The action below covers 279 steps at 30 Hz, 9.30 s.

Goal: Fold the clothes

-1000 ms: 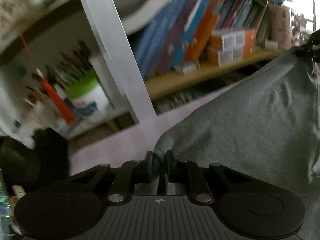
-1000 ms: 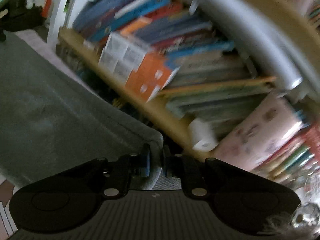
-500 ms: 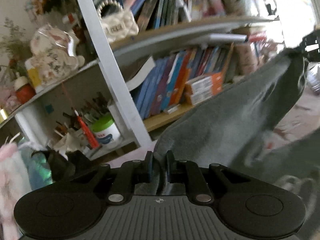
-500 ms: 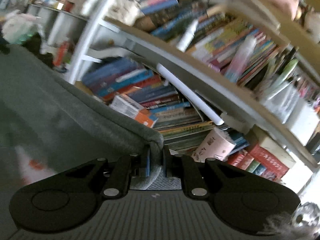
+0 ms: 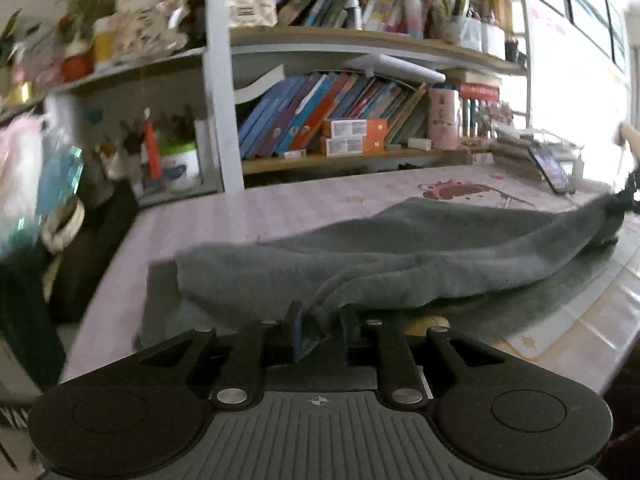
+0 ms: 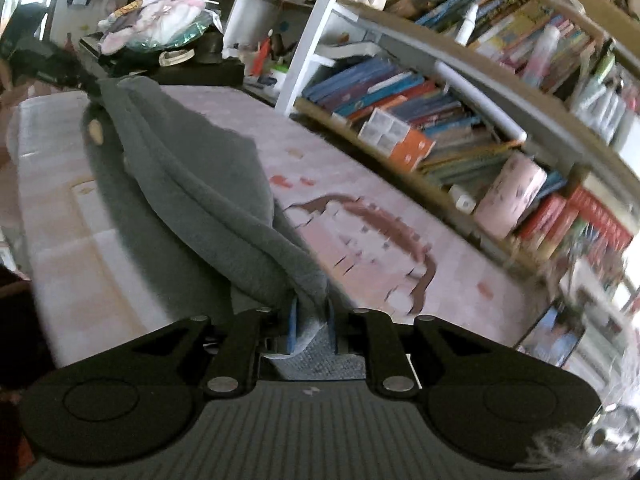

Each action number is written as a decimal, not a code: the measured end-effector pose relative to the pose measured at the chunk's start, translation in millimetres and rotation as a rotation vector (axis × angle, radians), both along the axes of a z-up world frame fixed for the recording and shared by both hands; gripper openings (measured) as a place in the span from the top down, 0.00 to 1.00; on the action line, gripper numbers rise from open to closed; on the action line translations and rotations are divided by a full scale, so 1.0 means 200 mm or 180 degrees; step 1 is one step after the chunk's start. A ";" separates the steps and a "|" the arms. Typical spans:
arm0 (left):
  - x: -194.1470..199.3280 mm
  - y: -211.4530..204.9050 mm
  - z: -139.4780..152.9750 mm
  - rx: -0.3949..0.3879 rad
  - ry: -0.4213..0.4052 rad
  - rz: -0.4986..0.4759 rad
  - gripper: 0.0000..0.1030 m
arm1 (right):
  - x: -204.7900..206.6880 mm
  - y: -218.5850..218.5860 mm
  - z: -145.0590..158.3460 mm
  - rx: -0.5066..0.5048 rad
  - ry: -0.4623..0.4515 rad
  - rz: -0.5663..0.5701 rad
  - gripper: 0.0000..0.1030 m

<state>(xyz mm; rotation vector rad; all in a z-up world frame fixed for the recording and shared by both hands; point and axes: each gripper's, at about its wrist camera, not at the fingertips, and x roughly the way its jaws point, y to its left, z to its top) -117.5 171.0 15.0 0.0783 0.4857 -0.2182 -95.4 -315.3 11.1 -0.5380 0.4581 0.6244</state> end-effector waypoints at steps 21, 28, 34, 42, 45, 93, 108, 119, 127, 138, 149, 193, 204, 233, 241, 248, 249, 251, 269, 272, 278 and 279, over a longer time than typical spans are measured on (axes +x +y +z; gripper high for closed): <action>-0.16 0.29 -0.18 -0.2780 -0.0060 0.0961 0.34 | -0.21 -0.39 -0.05 0.2639 0.1411 -0.1102 0.24; -0.15 0.31 -0.25 -0.3014 -0.0035 0.1041 0.36 | -0.03 -0.44 -0.20 0.3703 0.2346 -0.1655 0.27; -0.13 0.32 -0.30 -0.3133 0.0029 0.1068 0.37 | 0.09 -0.40 -0.18 0.3809 0.2186 -0.1784 0.83; -0.17 0.32 -0.28 -0.3083 -0.0068 0.1006 0.37 | -0.14 -0.31 0.25 0.3072 0.0158 -0.1117 0.84; -0.17 0.31 -0.28 -0.3075 -0.0042 0.1029 0.37 | -0.04 -0.37 0.02 0.2808 0.0868 -0.1739 0.83; -0.09 0.25 -0.18 -0.1673 -0.0081 0.2020 0.29 | -0.06 -0.35 -0.18 0.1953 0.0392 -0.2132 0.53; 0.13 0.24 -0.28 -0.2392 0.0049 0.1601 0.83 | 0.12 -0.36 -0.26 0.2139 0.0803 -0.2158 0.73; -0.04 0.32 -0.19 -0.2274 -0.0328 0.1911 0.87 | 0.23 -0.15 -0.26 0.2052 0.0710 -0.1896 0.79; -0.05 0.33 -0.23 -0.2122 -0.0195 0.1894 0.76 | 0.23 -0.16 -0.27 0.2036 0.0704 -0.1948 0.71; -0.04 0.31 -0.27 -0.2061 -0.0142 0.1847 0.55 | 0.12 -0.19 -0.20 0.2168 0.0278 -0.2094 0.66; -0.03 0.27 -0.28 -0.1876 -0.0258 0.1795 0.49 | -0.03 0.06 -0.07 0.2106 0.0067 -0.1338 0.49; 0.01 0.30 -0.27 -0.2142 -0.0342 0.1959 0.33 | 0.08 1.23 -0.27 0.0921 0.0628 0.0145 0.34; 0.01 0.32 -0.27 -0.2251 -0.0376 0.2006 0.32 | 0.04 1.44 -0.23 0.0865 0.0428 0.0331 0.37; 0.03 -0.32 0.17 -0.1014 -0.1162 0.0500 0.86 | 0.06 1.23 -0.19 0.1287 0.0707 0.0302 0.31; 0.09 -0.55 0.15 -0.0677 -0.0904 0.0284 0.83 | 0.03 0.84 -0.15 0.1442 0.0823 0.0113 0.27; 0.02 -0.75 0.09 -0.0389 -0.0582 -0.0197 0.29 | 0.04 0.70 -0.21 0.1609 0.1078 -0.0038 0.25; -0.01 -0.77 0.09 -0.0331 -0.0597 -0.0257 0.24 | 0.05 0.70 -0.22 0.1632 0.1122 -0.0046 0.24; -0.07 -0.77 0.10 -0.0309 -0.0654 -0.0370 0.23 | 0.06 0.69 -0.23 0.1677 0.1193 -0.0057 0.23; 0.01 -0.47 -0.11 -0.0661 -0.0107 0.0131 0.67 | 0.39 0.66 -0.27 0.2905 0.2401 -0.0763 0.56; 0.00 -0.47 -0.11 -0.0662 -0.0129 0.0131 0.67 | 0.40 0.67 -0.27 0.2956 0.2363 -0.0798 0.76; -0.01 -0.47 -0.11 -0.0657 -0.0133 0.0104 0.66 | 0.33 0.68 -0.24 0.2693 0.2033 -0.0768 0.76; -0.01 -0.47 -0.11 -0.0655 -0.0135 0.0097 0.65 | 0.34 0.67 -0.27 0.2722 0.2081 -0.0792 0.71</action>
